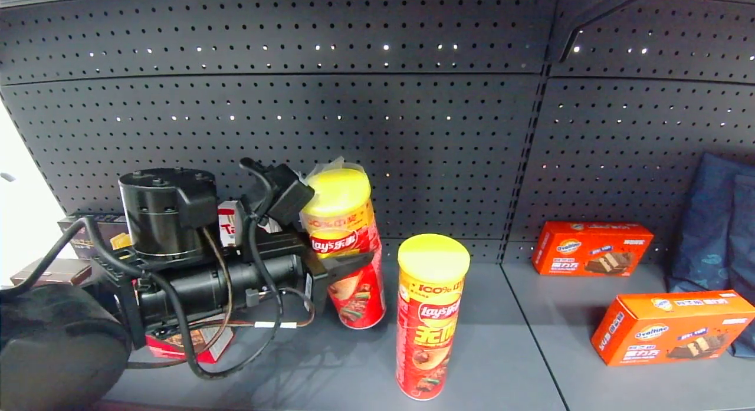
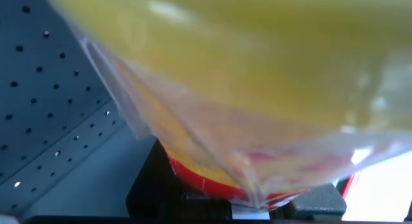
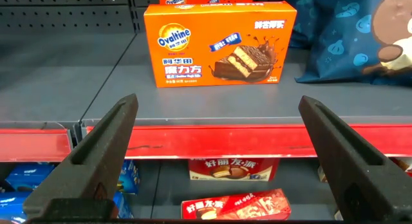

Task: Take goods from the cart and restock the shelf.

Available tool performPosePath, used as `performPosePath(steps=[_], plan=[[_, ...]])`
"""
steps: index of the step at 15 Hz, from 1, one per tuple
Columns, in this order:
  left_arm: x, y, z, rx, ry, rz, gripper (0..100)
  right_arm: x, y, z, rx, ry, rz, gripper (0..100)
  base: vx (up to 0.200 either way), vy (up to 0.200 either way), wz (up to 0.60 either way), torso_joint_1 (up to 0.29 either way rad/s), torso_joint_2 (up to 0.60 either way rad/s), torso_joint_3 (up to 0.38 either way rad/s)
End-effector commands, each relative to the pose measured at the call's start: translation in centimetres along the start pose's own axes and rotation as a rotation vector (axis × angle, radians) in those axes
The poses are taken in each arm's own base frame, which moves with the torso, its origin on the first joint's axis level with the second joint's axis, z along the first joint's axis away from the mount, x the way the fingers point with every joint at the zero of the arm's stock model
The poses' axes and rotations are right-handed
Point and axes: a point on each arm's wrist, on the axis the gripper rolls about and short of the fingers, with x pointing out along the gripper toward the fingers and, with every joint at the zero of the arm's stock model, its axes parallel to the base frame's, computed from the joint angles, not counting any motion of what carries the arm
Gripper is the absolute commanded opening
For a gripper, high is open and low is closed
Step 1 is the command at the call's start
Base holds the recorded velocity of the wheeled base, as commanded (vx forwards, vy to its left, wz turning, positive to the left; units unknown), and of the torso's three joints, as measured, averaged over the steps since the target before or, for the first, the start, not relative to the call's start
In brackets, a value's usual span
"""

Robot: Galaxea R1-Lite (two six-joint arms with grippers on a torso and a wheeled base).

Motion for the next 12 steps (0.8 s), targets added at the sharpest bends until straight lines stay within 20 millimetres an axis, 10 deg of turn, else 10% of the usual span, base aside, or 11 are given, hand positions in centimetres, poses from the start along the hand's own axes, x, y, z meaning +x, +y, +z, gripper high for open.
performPosePath(steps=[1,12], plan=[[2.0,1.0,-0.1,-0.008,0.005,0.001,0,0.0,0.0,0.0,0.000,0.001,0.000,100,0.000,0.000,0.00,0.000,0.00,0.000],[5.4,2.4,-1.1,-0.015,0.042,-0.025,0,0.0,0.0,0.0,0.000,0.001,0.000,100,0.000,0.000,0.00,0.000,0.00,0.000]])
